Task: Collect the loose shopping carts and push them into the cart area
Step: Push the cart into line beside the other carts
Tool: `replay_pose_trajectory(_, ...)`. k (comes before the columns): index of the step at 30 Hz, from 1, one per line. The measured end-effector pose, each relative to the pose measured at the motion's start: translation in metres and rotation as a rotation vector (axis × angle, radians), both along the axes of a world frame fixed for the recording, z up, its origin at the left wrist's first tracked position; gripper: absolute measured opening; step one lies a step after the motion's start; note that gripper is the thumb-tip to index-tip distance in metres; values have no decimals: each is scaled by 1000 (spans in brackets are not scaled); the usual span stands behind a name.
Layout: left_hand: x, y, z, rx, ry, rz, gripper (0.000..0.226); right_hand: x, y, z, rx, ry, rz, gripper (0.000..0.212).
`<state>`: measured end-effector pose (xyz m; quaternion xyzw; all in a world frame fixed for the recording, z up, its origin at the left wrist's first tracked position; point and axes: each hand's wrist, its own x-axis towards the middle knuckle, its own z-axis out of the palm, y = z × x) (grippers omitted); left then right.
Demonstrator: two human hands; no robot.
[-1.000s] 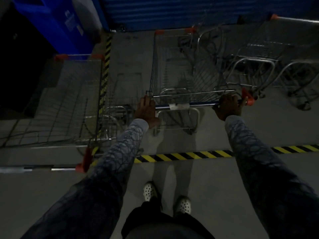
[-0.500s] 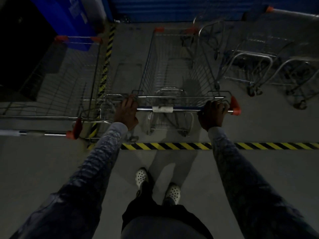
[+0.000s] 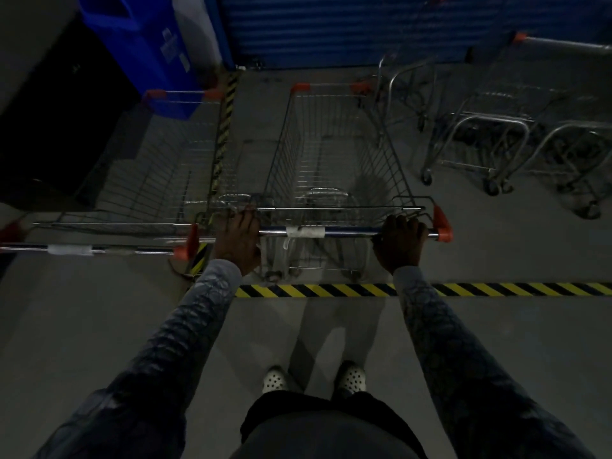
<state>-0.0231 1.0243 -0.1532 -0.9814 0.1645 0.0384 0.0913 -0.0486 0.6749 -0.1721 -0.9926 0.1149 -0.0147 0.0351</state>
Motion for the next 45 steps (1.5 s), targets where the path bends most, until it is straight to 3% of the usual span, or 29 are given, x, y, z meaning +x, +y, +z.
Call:
replay_pose_trajectory(9,-18,59,6,159,-11,-199,68,-24,41,-1,19,-57,-6,34)
replay_pose_trajectory(14,-6,89,7,187,15,-337,65,-26,46,-5,31,-88,-30,40)
replay_pose_trajectory(16,-1,98,11,203,-17,-402,65,-23,45,-5,23,-47,-34,47)
replay_pose_trajectory(21,9,110,6,123,-155,-528,53,-18,46,-4,30,12,-75,43)
replay_pose_trajectory(26,17,109,-1,-23,-132,-508,45,-15,44,-7,67,5,-68,47)
replay_pose_trajectory(32,18,111,0,-99,-48,-396,58,-11,37,-10,80,-13,-40,46)
replay_pose_trajectory(36,17,109,0,-142,-84,-392,55,-4,30,-3,-22,87,-33,35)
replay_pose_trajectory(45,16,107,1,-211,-114,-420,57,-7,33,9,-101,140,-10,43)
